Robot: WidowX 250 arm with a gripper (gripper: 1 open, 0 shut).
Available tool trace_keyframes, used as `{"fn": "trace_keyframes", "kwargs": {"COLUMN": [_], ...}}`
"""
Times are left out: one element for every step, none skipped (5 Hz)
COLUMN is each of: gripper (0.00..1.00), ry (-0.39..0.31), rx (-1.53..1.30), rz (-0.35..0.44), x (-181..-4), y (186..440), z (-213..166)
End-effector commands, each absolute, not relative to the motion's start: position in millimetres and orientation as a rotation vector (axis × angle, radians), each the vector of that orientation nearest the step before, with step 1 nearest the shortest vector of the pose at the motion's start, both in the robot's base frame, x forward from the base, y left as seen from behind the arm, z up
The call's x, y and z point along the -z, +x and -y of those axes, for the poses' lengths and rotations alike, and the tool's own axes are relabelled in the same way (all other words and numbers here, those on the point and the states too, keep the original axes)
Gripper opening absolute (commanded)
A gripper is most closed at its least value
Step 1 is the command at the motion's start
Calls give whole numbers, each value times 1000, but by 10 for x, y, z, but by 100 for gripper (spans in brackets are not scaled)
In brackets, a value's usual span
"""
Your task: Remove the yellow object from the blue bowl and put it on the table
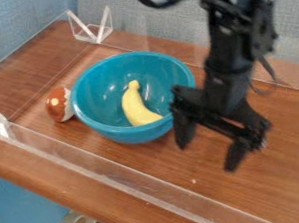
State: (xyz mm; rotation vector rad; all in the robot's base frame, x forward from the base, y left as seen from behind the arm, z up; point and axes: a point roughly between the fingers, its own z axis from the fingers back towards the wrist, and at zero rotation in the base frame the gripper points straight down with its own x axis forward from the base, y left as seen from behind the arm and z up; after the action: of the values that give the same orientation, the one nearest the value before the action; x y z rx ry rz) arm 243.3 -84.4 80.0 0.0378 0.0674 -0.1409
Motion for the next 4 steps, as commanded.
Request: {"fn": "trace_keyframes", "kwargs": {"gripper": [100, 100, 100, 100], "ry": [33, 36, 38, 36], "rx": [22, -72, -148, -198], "rz": [19, 41, 49, 55], "x": [-999, -1048, -1082, -1099], "y": [2559, 2566, 2571, 2582], "z": [517, 264, 72, -93]}}
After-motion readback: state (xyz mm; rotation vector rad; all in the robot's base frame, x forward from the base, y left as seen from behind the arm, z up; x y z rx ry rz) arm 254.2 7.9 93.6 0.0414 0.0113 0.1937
